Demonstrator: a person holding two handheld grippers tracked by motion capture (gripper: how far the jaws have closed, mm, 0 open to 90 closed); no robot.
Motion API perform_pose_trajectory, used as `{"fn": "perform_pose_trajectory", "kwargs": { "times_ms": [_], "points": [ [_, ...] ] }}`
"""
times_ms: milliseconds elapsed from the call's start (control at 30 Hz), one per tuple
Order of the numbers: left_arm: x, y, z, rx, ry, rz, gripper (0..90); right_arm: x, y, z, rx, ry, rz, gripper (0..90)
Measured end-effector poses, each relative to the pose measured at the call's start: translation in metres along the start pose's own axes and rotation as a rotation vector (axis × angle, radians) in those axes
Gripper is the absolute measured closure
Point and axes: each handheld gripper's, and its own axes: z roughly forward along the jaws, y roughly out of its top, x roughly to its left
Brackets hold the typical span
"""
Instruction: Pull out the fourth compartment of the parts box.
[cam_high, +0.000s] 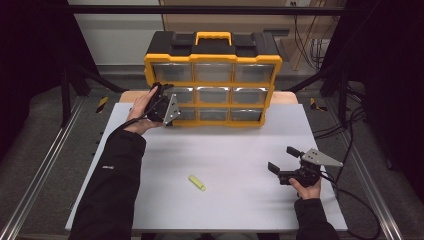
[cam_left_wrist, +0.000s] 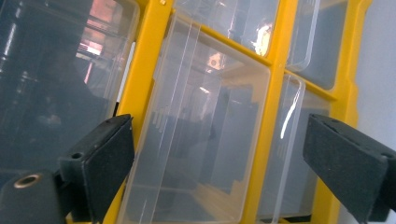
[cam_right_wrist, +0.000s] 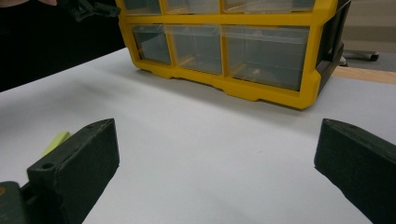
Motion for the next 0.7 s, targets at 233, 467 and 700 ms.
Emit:
{"fn": "perform_pose_trajectory", "kwargs": {
  "times_ms": [233, 467, 700],
  "points": [
    [-0.0016, -0.0006, 0.0009, 0.006, 0.021, 0.051, 16.0, 0.0000, -0.0001, 0.0002, 0.002, -0.002, 0.000, 0.6],
    [-0.0015, -0.0001, -0.0004, 0.029, 0.057, 0.114, 28.0, -0.0001, -0.0001, 0.0003, 0.005, 0.001, 0.002, 0.6],
    [-0.0030, 0.0007, -0.0008, 0.054, 0.088, 0.167, 33.3, 0.0000, -0.0004, 0.0008, 0.007, -0.002, -0.002, 0.6]
  ]
}}
